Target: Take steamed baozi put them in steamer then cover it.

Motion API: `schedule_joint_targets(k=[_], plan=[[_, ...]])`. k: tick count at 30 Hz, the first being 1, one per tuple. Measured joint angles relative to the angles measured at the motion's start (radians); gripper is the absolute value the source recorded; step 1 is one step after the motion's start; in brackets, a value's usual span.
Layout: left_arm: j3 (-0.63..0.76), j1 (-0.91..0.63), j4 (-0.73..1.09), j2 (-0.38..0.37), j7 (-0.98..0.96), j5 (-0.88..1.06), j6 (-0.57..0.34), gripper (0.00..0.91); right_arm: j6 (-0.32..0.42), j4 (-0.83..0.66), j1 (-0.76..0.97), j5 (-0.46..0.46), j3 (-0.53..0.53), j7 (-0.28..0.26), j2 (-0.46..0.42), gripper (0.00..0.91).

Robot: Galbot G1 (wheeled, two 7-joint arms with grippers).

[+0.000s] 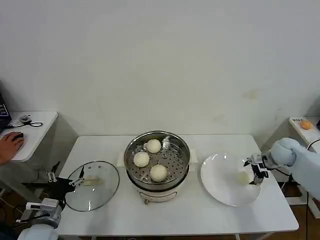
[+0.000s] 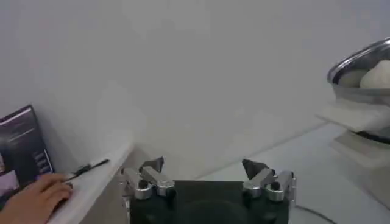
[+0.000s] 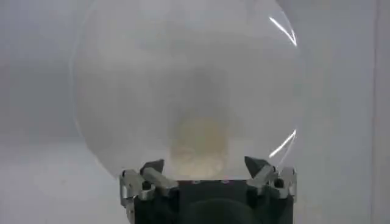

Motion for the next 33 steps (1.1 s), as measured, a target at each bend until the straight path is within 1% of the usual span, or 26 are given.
schedule_joint_targets(k=[2, 5, 6, 7, 12, 14, 16, 17, 26, 33], plan=[[0.000, 0.000, 0.000, -0.002, 0.000, 0.001, 0.000, 0.907, -0.001, -0.010, -0.002, -0.004, 0.000, -0.001, 0.013, 0.907], [-0.002, 0.001, 0.001, -0.003, 0.000, 0.002, 0.000, 0.907, -0.004, -0.023, -0.002, -0.014, -0.003, -0.003, 0.024, 0.867], [-0.004, 0.001, 0.001, -0.002, 0.000, 0.002, 0.000, 0.907, -0.005, -0.027, -0.002, -0.016, -0.005, -0.004, 0.028, 0.846], [-0.005, 0.001, 0.001, -0.001, 0.000, 0.002, 0.000, 0.907, -0.007, -0.031, -0.004, -0.018, -0.006, -0.005, 0.031, 0.806], [-0.008, 0.002, 0.007, -0.001, 0.000, 0.001, -0.002, 0.907, -0.012, -0.050, -0.008, -0.031, -0.006, -0.007, 0.045, 0.715], [-0.008, 0.002, 0.007, -0.002, 0.000, 0.001, -0.002, 0.907, -0.015, -0.053, -0.011, -0.034, -0.006, -0.010, 0.047, 0.625], [-0.008, 0.002, 0.007, -0.003, 0.000, 0.001, -0.002, 0.907, -0.016, -0.055, -0.012, -0.038, -0.006, -0.013, 0.050, 0.574], [-0.008, 0.002, 0.006, -0.003, 0.000, 0.001, -0.002, 0.907, -0.017, -0.056, -0.012, -0.038, -0.006, -0.014, 0.051, 0.564], [-0.010, 0.004, 0.002, -0.002, 0.000, 0.001, -0.002, 0.907, -0.024, -0.047, 0.013, -0.029, -0.018, -0.025, 0.045, 0.574], [-0.014, 0.007, -0.005, 0.003, 0.000, -0.002, -0.002, 0.907, -0.044, -0.006, 0.121, 0.014, -0.084, -0.033, 0.016, 0.574]])
